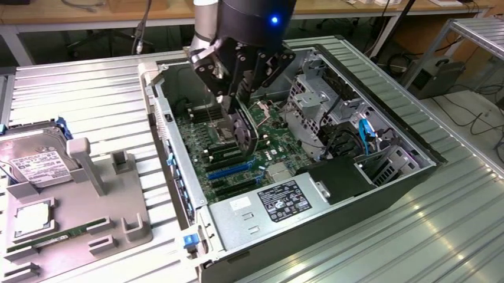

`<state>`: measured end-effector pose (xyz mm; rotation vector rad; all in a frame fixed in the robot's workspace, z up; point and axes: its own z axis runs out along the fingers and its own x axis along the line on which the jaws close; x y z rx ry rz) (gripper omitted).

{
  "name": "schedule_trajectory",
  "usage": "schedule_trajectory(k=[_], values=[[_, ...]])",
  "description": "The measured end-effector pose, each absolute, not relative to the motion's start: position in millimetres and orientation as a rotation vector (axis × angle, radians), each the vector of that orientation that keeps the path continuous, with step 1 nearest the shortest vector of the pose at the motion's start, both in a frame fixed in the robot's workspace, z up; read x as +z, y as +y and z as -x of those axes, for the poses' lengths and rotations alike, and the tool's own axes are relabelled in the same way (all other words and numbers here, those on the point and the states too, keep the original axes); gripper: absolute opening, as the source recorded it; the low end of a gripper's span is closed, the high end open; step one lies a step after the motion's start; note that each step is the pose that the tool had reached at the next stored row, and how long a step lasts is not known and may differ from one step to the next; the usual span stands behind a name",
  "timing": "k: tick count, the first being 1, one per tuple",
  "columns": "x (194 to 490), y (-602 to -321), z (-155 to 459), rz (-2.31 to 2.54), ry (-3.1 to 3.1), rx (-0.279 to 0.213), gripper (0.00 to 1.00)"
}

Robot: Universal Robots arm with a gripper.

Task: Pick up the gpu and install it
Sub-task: 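Pick up the gpu and move the gpu toward the slot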

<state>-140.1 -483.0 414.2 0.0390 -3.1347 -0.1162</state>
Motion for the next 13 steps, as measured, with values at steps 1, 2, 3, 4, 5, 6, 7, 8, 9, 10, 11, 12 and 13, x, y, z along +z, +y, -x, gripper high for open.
schedule_trajectory(k=[1,2,3,4,5,6,7,8,9,10,11,12,13], values=[[412.4,-481.8,135.5,-0.039,-3.135,-0.116,0.26],[410.6,-480.6,130.9,-0.039,-3.134,-0.116,0.26],[408.5,-479.3,125.8,-0.039,-3.134,-0.116,0.26],[406.9,-478.2,121.7,-0.039,-3.134,-0.116,0.26],[405.0,-477.0,117.1,-0.039,-3.134,-0.116,0.26],[403.1,-475.7,112.4,-0.039,-3.134,-0.116,0.26],[401.6,-474.7,108.6,-0.039,-3.134,-0.116,0.26],[399.7,-473.4,103.7,-0.039,-3.134,-0.115,0.26],[397.7,-472.0,98.7,-0.039,-3.134,-0.115,0.26],[396.0,-470.9,94.6,-0.039,-3.134,-0.115,0.26],[394.3,-469.6,90.1,-0.039,-3.134,-0.115,0.26],[392.3,-468.2,85.1,-0.039,-3.134,-0.115,0.26],[390.4,-466.8,80.5,-0.039,-3.134,-0.115,0.26]])
